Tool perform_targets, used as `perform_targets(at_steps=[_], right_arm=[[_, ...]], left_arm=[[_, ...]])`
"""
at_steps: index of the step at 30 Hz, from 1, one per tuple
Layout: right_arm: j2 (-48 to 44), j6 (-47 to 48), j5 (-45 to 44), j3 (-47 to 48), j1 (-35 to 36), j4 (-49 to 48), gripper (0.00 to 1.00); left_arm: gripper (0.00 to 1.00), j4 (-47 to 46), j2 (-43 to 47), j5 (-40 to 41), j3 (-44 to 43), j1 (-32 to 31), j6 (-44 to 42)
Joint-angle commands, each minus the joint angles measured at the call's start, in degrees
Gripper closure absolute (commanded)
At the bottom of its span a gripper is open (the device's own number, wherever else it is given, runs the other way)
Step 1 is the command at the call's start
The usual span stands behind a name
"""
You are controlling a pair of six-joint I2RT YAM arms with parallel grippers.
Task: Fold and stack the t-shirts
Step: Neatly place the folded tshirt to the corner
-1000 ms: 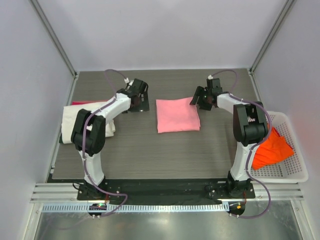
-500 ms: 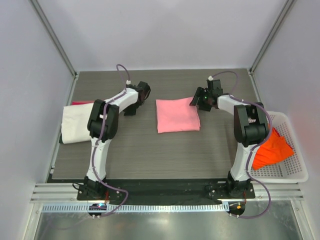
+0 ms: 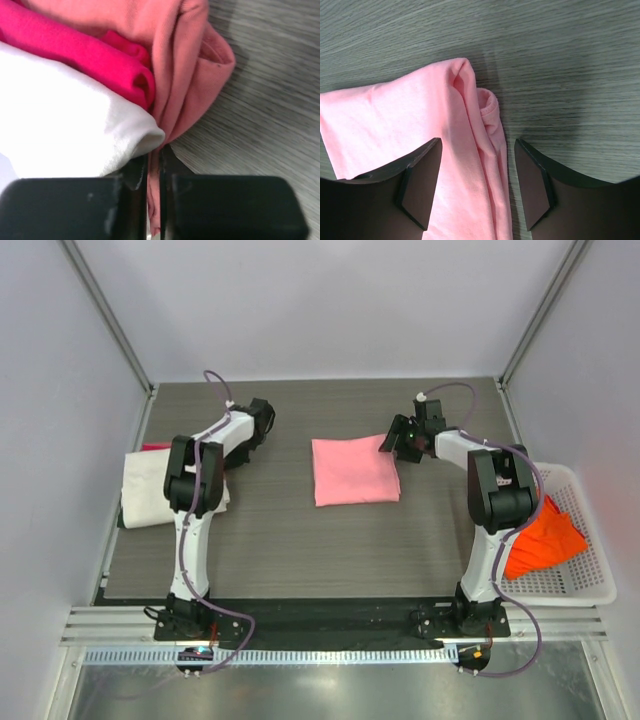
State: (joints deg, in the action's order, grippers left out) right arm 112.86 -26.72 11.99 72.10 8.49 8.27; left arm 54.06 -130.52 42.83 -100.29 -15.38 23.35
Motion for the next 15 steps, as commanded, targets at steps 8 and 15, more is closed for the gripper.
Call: perform_targets(at_steps=[8, 15], right_arm=[[-2.55, -0.53, -1.09, -2.31, -1.46, 1.22, 0.34], [-2.47, -0.44, -1.26, -2.66, -1.81, 1.04, 0.34]], left_arm=[[1.0, -1.59, 6.33, -10.22, -1.92, -9.04, 5.03], [0.47, -2.2, 7.02, -18.99, -4.92, -12.04, 8.63]])
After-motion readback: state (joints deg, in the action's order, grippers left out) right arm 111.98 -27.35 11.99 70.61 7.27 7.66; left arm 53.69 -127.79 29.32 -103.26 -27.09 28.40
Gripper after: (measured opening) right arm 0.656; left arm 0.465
